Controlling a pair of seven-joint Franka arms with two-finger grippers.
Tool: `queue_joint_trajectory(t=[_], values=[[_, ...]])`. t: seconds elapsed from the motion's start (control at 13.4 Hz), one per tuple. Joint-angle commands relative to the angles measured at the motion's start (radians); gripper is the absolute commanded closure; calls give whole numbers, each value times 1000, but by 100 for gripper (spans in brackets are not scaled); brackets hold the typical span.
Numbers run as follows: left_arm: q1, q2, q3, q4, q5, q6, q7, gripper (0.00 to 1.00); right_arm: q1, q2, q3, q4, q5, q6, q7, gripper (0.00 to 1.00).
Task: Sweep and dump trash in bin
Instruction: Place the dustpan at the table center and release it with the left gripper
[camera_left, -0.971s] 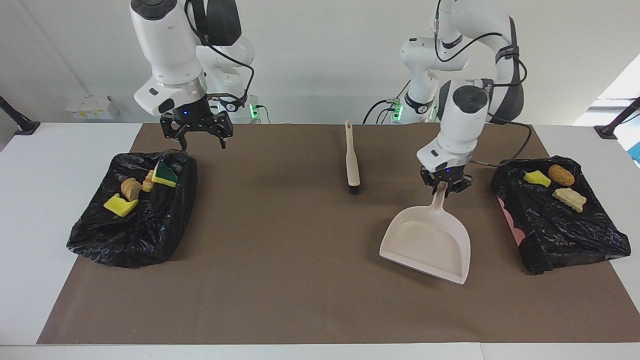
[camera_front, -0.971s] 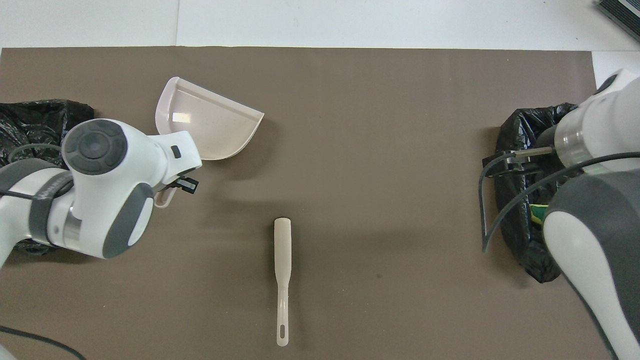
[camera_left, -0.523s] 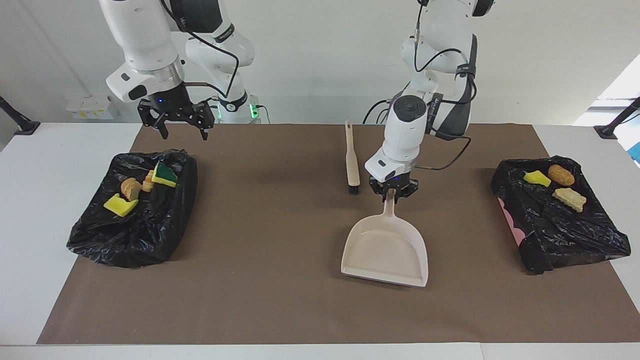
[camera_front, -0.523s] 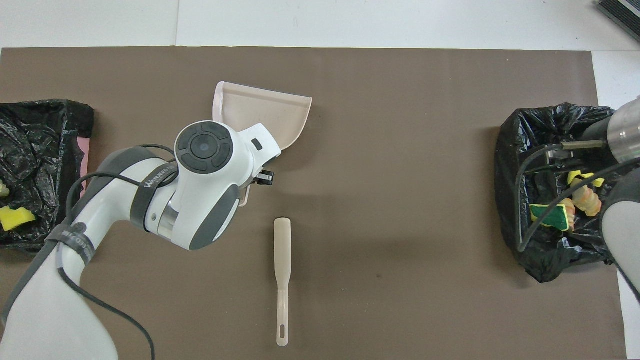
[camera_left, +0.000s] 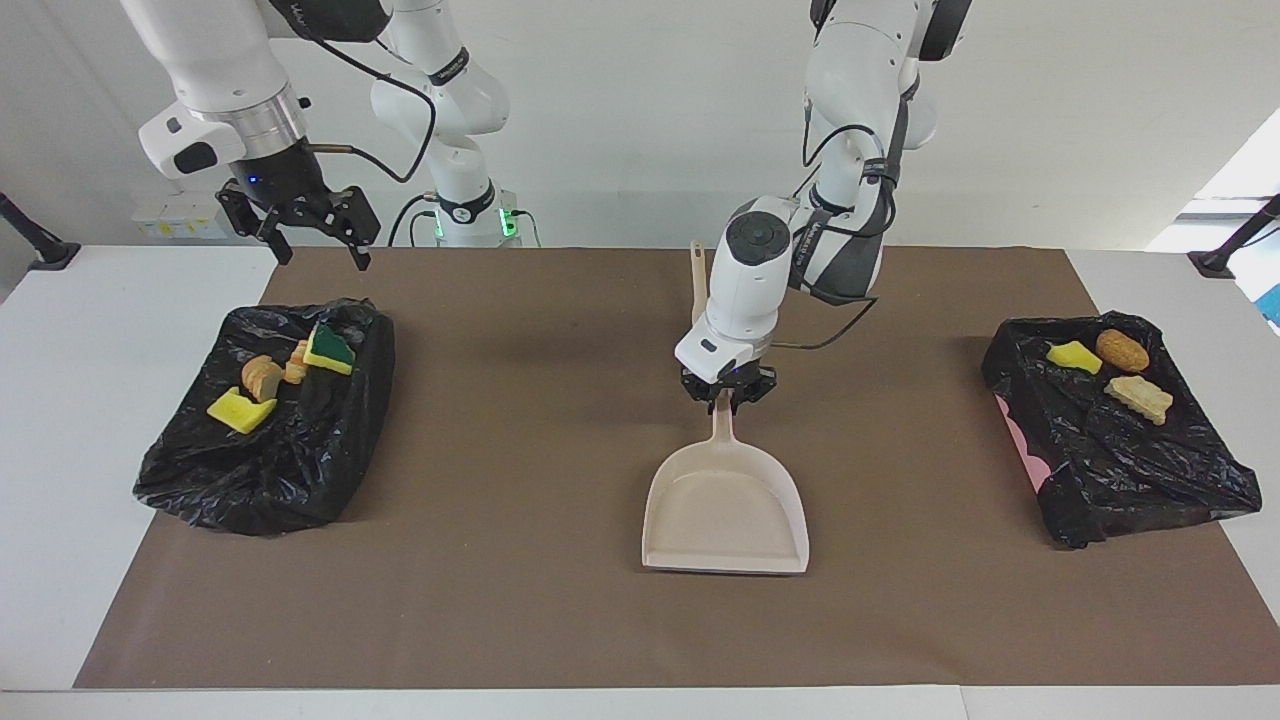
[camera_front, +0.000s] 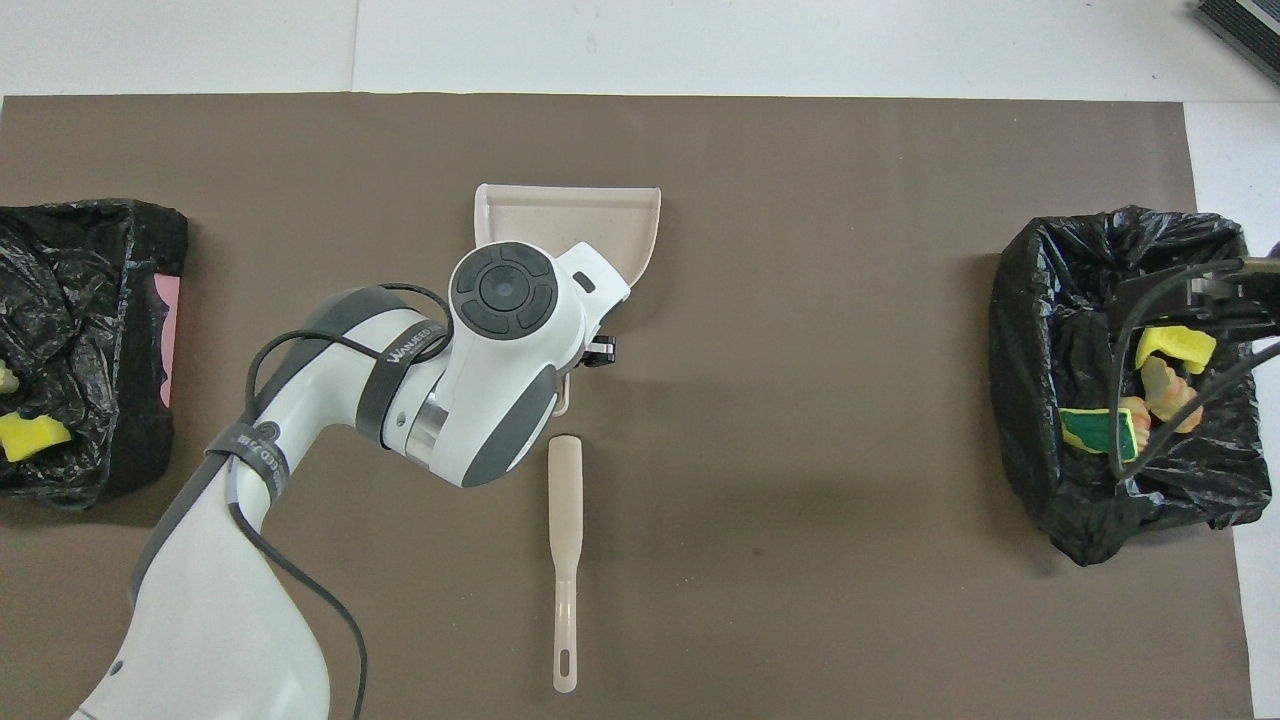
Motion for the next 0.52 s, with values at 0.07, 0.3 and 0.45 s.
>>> queue_joint_trajectory(t=[0.07, 0.3, 0.45], values=[[-18, 15, 22, 28, -18, -21, -12, 83, -1, -19, -1, -5, 25, -31, -20, 0], [-20, 15, 22, 20, -18, -21, -12, 46, 7, -19, 10, -3, 31, -31, -20, 0], [-18, 13, 22, 20, -18, -32, -12, 33, 3, -19, 10, -3, 31, -31, -18, 0]])
